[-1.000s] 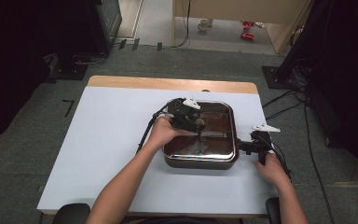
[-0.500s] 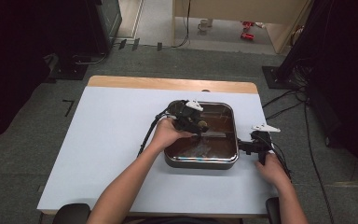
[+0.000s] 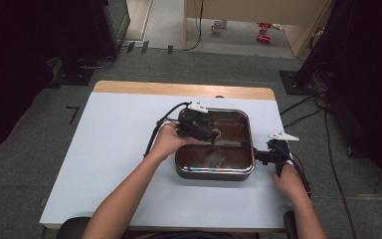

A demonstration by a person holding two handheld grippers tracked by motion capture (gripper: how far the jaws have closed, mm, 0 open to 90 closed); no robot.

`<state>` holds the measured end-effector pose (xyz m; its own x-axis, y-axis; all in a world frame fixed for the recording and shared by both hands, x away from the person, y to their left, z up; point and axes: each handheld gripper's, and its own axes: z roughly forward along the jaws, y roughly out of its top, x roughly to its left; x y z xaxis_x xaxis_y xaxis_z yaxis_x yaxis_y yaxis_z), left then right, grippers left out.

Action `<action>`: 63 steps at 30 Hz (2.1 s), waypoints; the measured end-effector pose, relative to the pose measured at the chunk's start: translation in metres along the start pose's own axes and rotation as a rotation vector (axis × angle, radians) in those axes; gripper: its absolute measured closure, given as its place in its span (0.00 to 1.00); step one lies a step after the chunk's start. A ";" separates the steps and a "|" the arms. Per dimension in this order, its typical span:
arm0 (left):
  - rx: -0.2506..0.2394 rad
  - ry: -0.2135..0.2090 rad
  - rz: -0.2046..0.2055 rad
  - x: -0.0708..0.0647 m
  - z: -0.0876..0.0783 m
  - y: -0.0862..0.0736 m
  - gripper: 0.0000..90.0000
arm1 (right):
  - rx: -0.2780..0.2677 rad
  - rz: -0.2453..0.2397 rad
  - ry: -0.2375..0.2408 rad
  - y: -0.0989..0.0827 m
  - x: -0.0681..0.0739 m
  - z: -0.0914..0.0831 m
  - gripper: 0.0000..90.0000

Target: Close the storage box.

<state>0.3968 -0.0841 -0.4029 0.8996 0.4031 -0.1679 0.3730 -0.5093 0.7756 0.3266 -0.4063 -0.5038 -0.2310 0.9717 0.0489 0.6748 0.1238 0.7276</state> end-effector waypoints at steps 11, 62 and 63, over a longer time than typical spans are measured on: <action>0.022 0.104 -0.051 0.010 -0.037 -0.025 0.33 | -0.002 -0.003 -0.001 0.000 0.000 0.000 0.16; 0.079 0.391 -0.196 0.015 -0.096 -0.177 0.27 | -0.002 0.000 0.000 0.000 0.000 0.000 0.16; 0.086 0.396 -0.197 0.016 -0.097 -0.179 0.28 | -0.002 0.001 0.001 0.000 0.000 0.000 0.16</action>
<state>0.3228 0.0873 -0.4857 0.6597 0.7500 -0.0489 0.5609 -0.4480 0.6962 0.3265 -0.4064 -0.5038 -0.2312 0.9716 0.0498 0.6735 0.1229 0.7289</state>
